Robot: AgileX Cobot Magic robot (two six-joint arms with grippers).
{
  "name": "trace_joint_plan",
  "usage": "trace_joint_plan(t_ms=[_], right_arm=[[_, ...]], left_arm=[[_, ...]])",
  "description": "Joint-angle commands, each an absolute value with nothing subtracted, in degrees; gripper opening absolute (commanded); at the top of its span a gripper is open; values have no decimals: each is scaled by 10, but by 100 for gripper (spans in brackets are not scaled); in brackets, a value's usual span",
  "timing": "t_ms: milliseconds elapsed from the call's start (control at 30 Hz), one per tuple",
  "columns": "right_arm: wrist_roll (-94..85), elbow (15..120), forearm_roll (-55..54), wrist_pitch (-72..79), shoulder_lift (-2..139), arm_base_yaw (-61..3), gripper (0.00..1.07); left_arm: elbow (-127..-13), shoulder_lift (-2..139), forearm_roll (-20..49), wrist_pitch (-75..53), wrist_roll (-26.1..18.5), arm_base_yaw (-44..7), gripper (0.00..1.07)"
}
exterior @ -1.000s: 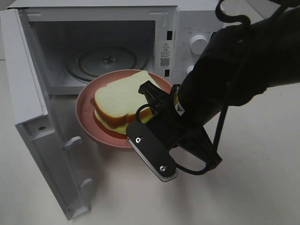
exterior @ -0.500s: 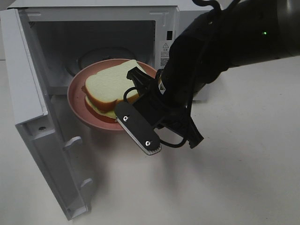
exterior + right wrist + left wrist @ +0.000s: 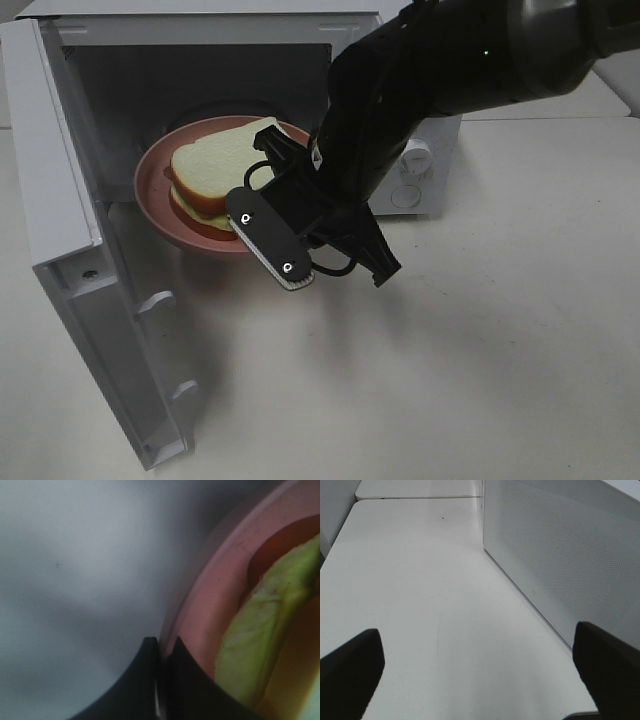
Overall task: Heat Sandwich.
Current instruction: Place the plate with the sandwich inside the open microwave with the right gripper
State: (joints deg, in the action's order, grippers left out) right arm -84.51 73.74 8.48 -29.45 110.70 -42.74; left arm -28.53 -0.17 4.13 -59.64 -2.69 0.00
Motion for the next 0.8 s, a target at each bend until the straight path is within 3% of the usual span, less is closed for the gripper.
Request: trace_joint_plan(t_ms=[33,800], right_arm=[[-851,771,83,-307,1121,-425,0],[-798,988,72,-387,1245,-406,0]], left_arm=[[-283,-17,41,-594,-24,1,98],[-283,-17,41,-594,-25,1,98]])
